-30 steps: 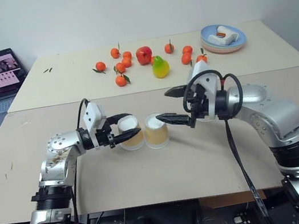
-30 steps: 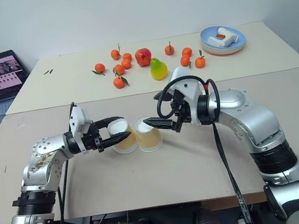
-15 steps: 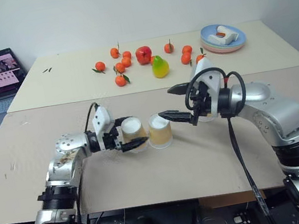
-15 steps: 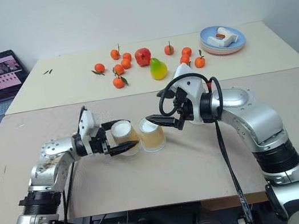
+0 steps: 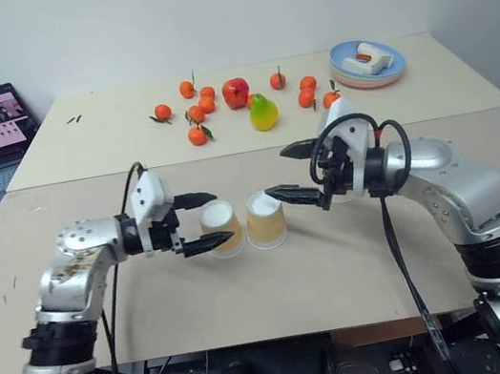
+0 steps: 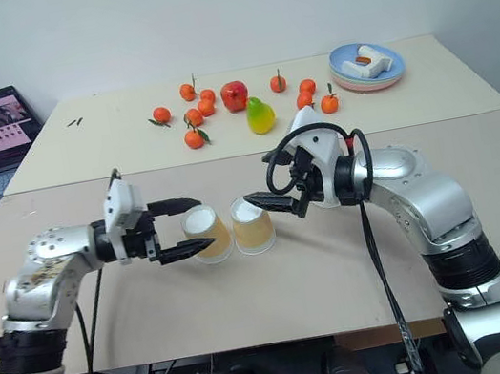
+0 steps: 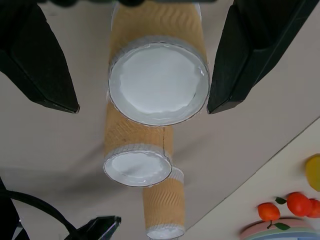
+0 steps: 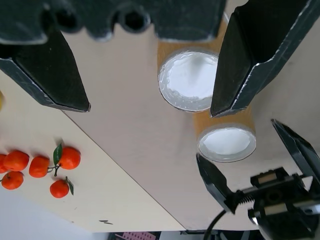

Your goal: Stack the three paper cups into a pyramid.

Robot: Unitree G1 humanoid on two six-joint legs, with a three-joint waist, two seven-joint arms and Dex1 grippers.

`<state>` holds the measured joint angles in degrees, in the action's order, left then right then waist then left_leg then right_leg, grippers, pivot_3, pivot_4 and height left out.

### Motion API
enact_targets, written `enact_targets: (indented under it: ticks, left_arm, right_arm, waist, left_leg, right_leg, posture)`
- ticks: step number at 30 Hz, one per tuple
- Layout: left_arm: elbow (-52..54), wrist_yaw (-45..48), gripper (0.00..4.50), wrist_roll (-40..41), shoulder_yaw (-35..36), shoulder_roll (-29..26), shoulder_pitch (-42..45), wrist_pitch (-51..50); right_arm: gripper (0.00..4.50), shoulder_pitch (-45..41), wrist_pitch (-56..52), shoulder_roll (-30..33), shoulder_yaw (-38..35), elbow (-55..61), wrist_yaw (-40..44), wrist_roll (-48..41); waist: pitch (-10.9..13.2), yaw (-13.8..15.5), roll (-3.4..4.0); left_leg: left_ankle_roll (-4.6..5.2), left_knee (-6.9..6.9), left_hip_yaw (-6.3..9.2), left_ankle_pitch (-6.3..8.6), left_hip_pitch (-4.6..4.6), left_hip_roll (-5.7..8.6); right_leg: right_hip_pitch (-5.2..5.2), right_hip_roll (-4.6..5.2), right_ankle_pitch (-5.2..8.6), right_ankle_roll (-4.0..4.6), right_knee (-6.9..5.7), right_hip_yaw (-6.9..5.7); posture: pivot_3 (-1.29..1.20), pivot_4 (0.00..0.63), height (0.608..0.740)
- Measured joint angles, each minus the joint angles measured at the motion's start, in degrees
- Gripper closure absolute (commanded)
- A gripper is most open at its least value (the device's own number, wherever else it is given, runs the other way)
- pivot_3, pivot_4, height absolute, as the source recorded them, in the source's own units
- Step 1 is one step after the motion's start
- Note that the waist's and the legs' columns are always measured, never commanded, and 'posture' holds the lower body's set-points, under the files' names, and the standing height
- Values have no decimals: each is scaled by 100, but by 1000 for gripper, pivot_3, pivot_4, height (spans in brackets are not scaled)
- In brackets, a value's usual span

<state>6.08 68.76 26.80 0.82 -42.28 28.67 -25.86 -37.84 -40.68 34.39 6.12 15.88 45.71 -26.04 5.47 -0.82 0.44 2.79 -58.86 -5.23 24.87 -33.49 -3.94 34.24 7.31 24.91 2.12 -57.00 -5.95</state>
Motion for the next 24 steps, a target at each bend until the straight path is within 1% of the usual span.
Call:
enact_targets:
  ticks: [3, 6, 12, 15, 21, 24]
  left_arm:
    - [487, -18, 140, 271, 247, -296, 4, -295]
    - [737, -68, 140, 494, 379, -451, 3, -559]
    - [1020, -224, 140, 706, 495, -554, -15, -820]
    - [1177, -328, 140, 739, 511, -565, -96, -907]
    - [1256, -408, 140, 871, 548, -640, -133, -955]
    - [1301, -432, 140, 935, 612, -727, -134, -997]
  right_arm:
    - [0, 0, 27, 214, -173, -235, 89, 5]
    - [0, -20, 166, 507, -577, -661, 166, 19]
    - [0, -382, 612, 1230, -1393, -1732, 324, 95]
    - [0, -280, 889, 1587, -1609, -2116, 501, 238]
    - [0, 221, 1188, 1529, -1636, -2735, 694, 277]
    - [0, 363, 1285, 1364, -1555, -2905, 766, 347]
  waist:
    - [0, 29, 1]
    - [1, 49, 0]
    - [4, 35, 0]
    - [3, 25, 0]
    - [4, -5, 0]
    - [5, -4, 1]
  left_leg:
    - [0, -1, 0, 0, 0, 4]
    - [0, -1, -1, 0, -1, 7]
    - [1, 1, -1, 1, -2, 3]
    - [3, 1, 0, 2, -1, 0]
    - [5, -1, -1, 3, 7, 1]
    - [6, -1, 0, 3, 8, 0]
  right_leg:
    - [-2, 2, 0, -1, 1, 0]
    - [-2, 1, 0, -2, 2, 2]
    - [1, -3, 6, 0, -1, 4]
    - [1, -5, 9, 3, -2, 4]
    - [2, -11, 9, 4, -13, 21]
    - [3, -22, 9, 4, -13, 32]
  posture:
    - [0, 150, 638]
    - [0, 150, 638]
    - [0, 150, 638]
    - [0, 150, 638]
    - [0, 150, 638]
    - [0, 150, 638]
